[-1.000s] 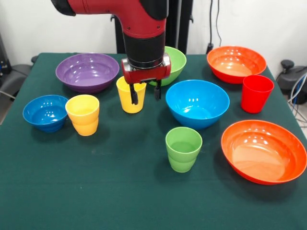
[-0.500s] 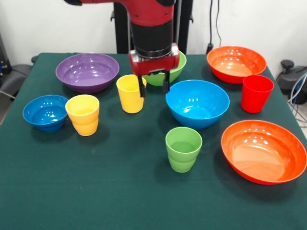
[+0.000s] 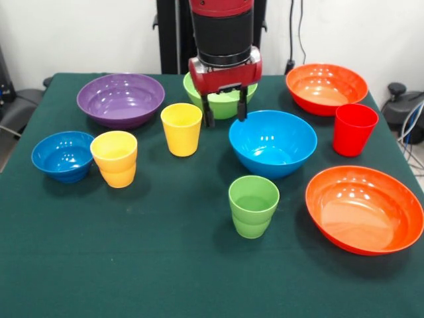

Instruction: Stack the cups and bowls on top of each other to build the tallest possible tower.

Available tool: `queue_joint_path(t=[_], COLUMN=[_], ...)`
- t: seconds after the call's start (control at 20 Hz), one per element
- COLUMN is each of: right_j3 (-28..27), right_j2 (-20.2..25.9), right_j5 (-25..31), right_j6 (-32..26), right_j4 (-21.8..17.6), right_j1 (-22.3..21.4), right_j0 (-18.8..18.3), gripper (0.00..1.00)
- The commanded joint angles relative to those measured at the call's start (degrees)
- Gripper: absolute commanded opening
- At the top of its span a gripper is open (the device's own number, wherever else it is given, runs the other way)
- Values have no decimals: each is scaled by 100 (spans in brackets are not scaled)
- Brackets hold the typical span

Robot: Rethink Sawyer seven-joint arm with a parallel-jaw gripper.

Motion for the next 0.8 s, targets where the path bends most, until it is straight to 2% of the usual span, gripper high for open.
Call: queue_joint_path(t=[0.05,0.3,0.8], right_j3=[66,-244,-427], right_j2=[459,131,-5], right_j5=[-125,-274,-389], right_j6=[-521,-355,-163], right_j4=[-295,-675,-941], right_j1=[401,644,975], right_j0=[-69,166,193], gripper=[100,100,100])
